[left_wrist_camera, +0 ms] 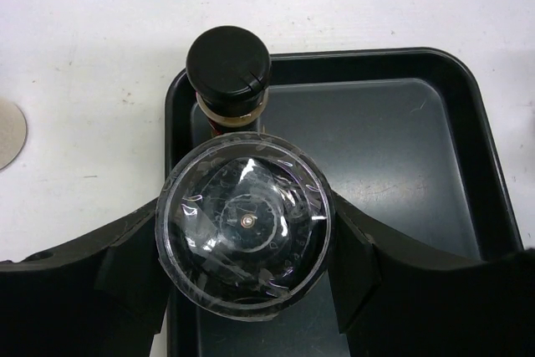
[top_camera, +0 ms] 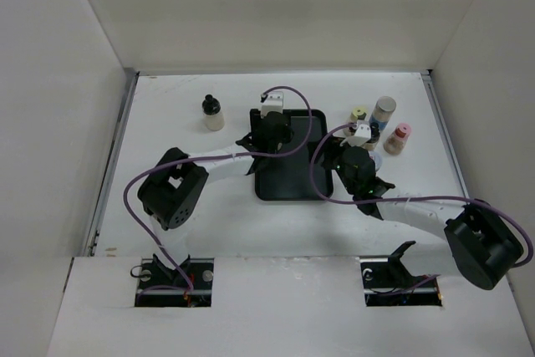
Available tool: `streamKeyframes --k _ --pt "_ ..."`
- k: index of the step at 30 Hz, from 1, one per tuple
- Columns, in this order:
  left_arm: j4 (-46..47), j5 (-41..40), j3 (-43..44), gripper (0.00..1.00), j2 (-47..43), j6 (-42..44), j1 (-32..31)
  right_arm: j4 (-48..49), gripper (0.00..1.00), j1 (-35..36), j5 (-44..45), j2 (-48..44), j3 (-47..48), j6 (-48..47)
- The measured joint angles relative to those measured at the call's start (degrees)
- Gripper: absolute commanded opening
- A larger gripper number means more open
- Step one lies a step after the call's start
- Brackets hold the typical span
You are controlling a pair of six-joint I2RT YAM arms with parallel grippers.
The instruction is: Organize the condiment bottles
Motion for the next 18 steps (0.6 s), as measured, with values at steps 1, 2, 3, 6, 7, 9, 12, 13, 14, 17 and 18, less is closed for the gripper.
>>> streamKeyframes --k 1,2,3,6,7,9,12,13,14,17,18 --pt "0.17 -0.02 0.0 0.46 0.09 0.0 0.04 0.0 0.81 0.0 -0.02 0.0 0.0 0.04" --pt "0.42 -0.09 0.0 0.5 0.2 0.02 0.15 -0.02 0.82 0.0 0.0 0.0 0.0 0.07" --pt "0.76 -0.11 0.0 0.55 0.31 0.04 0.31 0.0 0.82 0.0 0.0 0.0 0.0 0.04" --pt "1.11 -0.15 0.0 0.64 0.44 0.04 0.37 0.0 0.84 -0.02 0.0 0.0 0.0 0.09" --pt "1.11 -0.15 0.0 0.67 0.44 0.09 0.37 0.0 0.84 -0.02 -0.02 0.0 0.0 0.11" --pt "1.7 -0.39 0.0 0.73 0.44 0.17 0.37 0.0 0.85 -0.02 0.0 0.0 0.0 0.09" --pt "2.6 -0.76 -0.46 0.79 -0.15 0.17 0.37 0.0 0.85 -0.02 0.0 0.0 0.0 0.09" --pt "2.58 -0.85 -0.92 0.8 -0.66 0.2 0.37 0.0 0.85 -0.02 -0.02 0.0 0.0 0.09" --pt "2.58 -0.98 -1.66 0.81 -1.55 0.2 0.37 -0.02 0.85 -0.02 -0.02 0.0 0.0 0.09" --pt "2.14 -1.2 -4.15 0.82 -5.7 0.22 0.57 0.0 0.85 -0.02 0.0 0.0 0.0 0.09" --pt "1.99 -1.22 -4.79 0.83 -7.23 0.2 0.61 0.0 0.84 -0.02 0.0 0.0 0.0 0.11"
